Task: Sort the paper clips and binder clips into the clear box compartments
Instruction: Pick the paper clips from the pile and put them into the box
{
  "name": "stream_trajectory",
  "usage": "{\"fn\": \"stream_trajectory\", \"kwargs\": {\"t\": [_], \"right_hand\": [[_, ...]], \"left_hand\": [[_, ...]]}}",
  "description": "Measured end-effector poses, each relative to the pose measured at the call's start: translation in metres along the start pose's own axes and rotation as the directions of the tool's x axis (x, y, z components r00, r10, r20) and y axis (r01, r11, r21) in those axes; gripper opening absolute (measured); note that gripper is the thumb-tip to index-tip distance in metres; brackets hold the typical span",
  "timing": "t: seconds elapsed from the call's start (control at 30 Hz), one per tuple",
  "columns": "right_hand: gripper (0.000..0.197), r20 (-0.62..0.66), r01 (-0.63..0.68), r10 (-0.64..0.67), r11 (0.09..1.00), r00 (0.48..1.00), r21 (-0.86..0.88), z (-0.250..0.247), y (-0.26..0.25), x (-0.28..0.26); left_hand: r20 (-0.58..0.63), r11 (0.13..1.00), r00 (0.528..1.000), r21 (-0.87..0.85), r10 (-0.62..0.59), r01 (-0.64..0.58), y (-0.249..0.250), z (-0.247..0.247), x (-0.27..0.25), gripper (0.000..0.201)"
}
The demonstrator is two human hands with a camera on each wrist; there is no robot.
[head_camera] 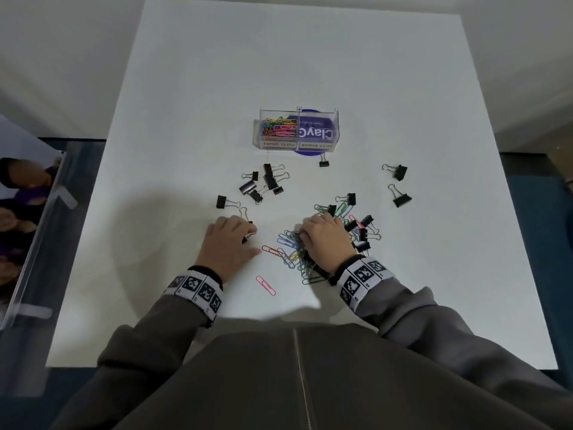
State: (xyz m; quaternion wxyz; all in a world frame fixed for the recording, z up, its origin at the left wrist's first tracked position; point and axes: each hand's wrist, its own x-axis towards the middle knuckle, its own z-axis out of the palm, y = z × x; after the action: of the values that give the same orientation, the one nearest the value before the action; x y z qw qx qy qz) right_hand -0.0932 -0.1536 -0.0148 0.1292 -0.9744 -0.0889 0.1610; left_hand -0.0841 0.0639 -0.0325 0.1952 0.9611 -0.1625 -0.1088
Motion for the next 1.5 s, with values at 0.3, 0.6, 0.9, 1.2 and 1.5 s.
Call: {"fn": "stream_trajectory", "kwargs": {"t": [0.3, 0.6, 0.9, 1.2, 1.5], "right_hand": [[0.064, 0.046, 0.005, 0.001, 0.991, 0.999, -0.133, 0.011, -0.006, -0.003], [0.025, 0.060, 0.016, -0.016, 1.000, 0.998, 0.001, 0.007, -0.012, 0.001], [0.021, 0.070, 0.085, -0.090, 0.993, 0.993, 0.079, -0.008, -0.009, 0.004], [0.018, -0.037, 0.002, 0.011, 0.939, 0.999, 0.344, -0.073, 0.006, 0.049], [0.011, -0.173, 0.026, 0.049, 0.913, 0.984, 0.408, -0.140, 0.004, 0.150]], "left_hand": [[0.190, 0.969, 0.953, 0.021, 0.237, -0.245, 0.009, 0.019, -0.016, 0.055], [0.102, 0.982, 0.985, -0.146, 0.137, -0.122, 0.026, 0.020, 0.010, 0.045], [0.050, 0.986, 0.989, -0.093, 0.141, -0.136, 0.024, 0.023, 0.023, 0.019], [0.174, 0.930, 0.925, 0.090, 0.339, -0.358, 0.023, 0.023, 0.033, 0.031], [0.211, 0.804, 0.868, 0.326, 0.450, -0.497, 0.022, 0.024, 0.041, 0.021]]}}
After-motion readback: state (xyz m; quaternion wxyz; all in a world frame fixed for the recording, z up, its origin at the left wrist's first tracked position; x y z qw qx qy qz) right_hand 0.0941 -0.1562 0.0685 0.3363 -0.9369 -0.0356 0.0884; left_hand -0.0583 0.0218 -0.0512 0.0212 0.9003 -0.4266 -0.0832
